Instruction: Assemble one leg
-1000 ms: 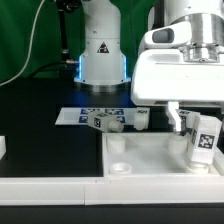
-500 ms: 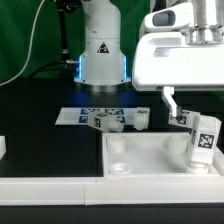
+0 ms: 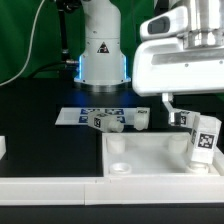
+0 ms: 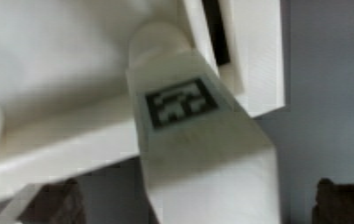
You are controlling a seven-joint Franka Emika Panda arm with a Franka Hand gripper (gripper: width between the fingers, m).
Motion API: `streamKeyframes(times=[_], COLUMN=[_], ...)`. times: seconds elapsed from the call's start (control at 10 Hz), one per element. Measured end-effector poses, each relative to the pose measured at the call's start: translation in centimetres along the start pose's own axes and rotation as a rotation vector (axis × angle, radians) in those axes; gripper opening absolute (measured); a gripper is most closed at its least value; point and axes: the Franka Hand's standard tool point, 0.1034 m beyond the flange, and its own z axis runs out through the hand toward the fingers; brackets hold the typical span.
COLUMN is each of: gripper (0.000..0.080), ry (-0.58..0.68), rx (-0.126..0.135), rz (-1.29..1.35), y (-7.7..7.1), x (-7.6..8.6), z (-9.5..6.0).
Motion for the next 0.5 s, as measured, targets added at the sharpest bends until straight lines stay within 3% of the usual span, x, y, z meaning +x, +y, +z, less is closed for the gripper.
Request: streamKeyframes(times=[0.2, 0.5], gripper=[0.0649, 0.0649], ry=[-0.008, -0.034], rx=[-0.005, -0.002], rz=[0.138, 0.128], y=[0.4, -1.5], x=[-0.2, -1.6], z=[0.3, 0.2])
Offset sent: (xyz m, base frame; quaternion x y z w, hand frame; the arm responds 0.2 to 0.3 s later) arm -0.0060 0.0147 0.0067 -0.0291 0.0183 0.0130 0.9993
